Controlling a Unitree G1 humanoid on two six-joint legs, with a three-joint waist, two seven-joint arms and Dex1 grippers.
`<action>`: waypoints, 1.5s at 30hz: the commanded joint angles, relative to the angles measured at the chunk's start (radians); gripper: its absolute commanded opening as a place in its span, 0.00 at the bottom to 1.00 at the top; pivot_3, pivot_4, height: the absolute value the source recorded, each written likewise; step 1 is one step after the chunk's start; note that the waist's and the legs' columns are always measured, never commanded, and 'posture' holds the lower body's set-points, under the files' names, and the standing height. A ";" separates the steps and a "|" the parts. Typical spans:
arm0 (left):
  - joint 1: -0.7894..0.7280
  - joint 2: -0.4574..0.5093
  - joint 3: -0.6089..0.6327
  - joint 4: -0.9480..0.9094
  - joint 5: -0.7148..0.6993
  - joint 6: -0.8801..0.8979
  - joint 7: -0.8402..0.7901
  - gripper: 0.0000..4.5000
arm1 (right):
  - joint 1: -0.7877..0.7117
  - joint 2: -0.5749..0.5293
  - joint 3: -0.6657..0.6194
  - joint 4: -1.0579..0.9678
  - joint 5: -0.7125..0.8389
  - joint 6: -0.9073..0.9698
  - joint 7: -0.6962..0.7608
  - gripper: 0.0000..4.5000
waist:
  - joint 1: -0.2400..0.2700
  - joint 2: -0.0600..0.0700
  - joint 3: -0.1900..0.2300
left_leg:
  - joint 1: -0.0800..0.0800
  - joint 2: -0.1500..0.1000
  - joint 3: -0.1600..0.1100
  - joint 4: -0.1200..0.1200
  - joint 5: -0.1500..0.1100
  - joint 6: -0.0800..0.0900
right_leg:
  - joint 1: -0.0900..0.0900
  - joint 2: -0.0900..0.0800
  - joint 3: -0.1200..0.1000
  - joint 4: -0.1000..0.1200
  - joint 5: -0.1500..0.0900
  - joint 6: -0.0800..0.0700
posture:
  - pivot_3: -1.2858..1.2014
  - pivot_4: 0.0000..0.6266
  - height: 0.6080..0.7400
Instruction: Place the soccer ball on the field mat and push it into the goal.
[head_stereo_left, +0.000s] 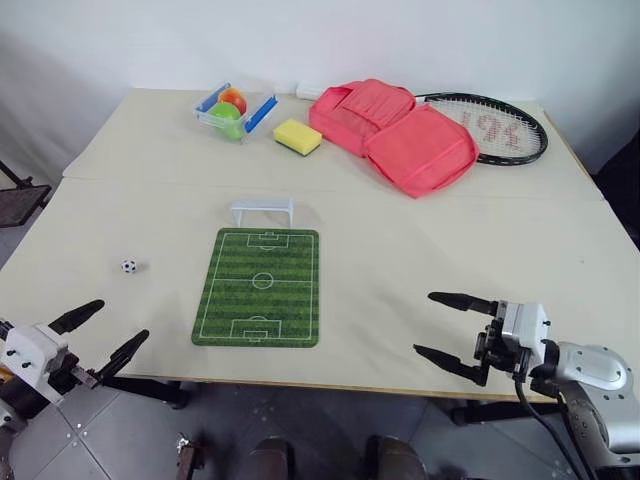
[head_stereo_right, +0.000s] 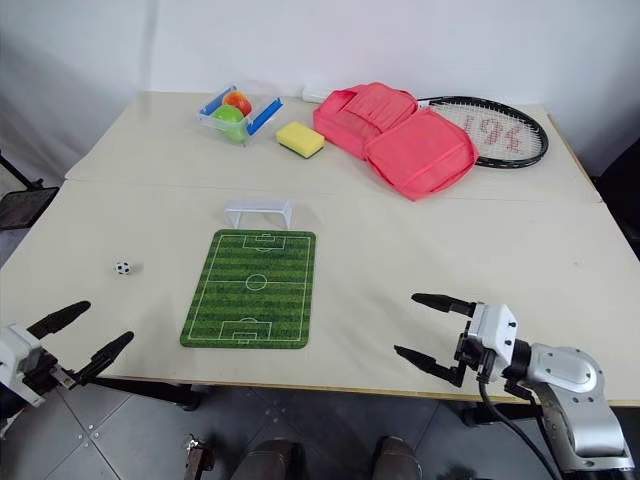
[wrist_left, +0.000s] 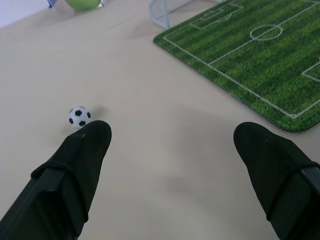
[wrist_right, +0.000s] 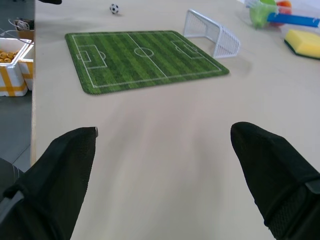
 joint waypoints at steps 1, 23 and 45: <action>0.014 0.016 0.012 -0.010 -0.020 0.054 0.000 0.99 | -0.009 0.001 -0.014 0.001 0.007 -0.018 0.009 1.00 | 0.000 0.000 0.000 | 0.000 0.000 0.000 0.000 0.000 0.000 | 0.000 0.000 0.000 0.000 0.000 0.000 | 0.52 0.24 1.00; -0.079 -0.269 0.173 -0.056 -0.168 0.092 0.381 0.99 | -0.185 0.226 0.099 -0.116 0.115 0.011 -0.029 1.00 | 0.026 -0.007 -0.004 | 0.000 0.006 0.010 0.006 -0.004 -0.001 | -0.006 0.006 0.011 0.002 0.003 -0.003 | 0.52 0.24 1.00; -0.578 -0.041 -0.083 0.415 0.015 0.289 0.421 0.71 | -0.155 0.229 0.133 -0.143 0.091 0.029 -0.053 1.00 | -0.004 -0.008 -0.004 | -0.002 0.010 0.024 0.006 -0.005 -0.002 | -0.020 0.012 0.027 0.008 0.005 -0.004 | 0.52 0.24 1.00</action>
